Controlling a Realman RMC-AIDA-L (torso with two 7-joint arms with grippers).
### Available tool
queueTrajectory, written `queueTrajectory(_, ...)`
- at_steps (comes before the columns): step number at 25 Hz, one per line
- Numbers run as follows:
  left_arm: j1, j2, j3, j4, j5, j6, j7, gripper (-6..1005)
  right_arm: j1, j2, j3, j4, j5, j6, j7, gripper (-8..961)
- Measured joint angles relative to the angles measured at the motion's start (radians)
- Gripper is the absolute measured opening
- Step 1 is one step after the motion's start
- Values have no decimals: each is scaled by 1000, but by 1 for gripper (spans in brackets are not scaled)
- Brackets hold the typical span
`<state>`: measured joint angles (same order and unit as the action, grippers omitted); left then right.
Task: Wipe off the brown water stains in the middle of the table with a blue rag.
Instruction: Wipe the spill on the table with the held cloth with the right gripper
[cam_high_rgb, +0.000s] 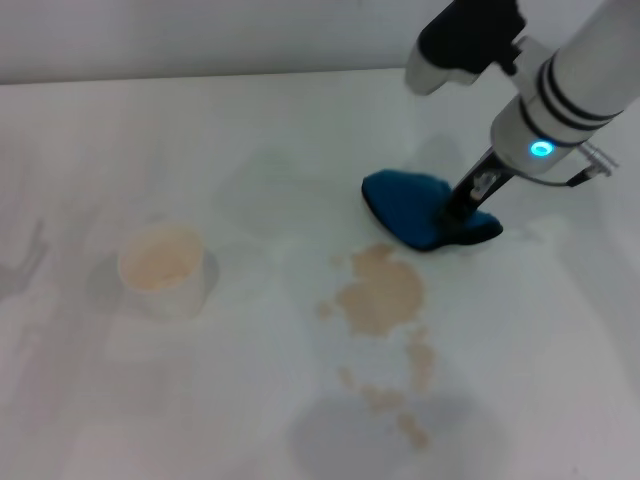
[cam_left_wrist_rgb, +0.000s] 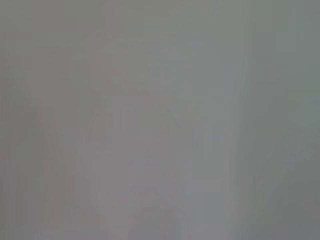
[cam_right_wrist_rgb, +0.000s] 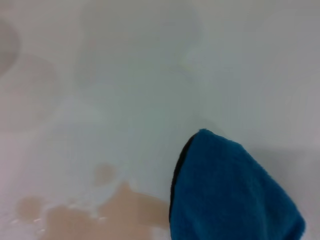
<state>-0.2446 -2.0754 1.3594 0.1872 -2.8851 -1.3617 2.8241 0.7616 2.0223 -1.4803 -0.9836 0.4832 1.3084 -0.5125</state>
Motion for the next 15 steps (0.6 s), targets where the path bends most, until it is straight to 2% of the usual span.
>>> queueTrajectory(8,-5,0,0,0,0,0,0,880,38,3,-165,24,110,19,30,193)
queueTrajectory(15,-7,0,6,0,0,3,0,879,47,4,-279,16,196,92,37,192)
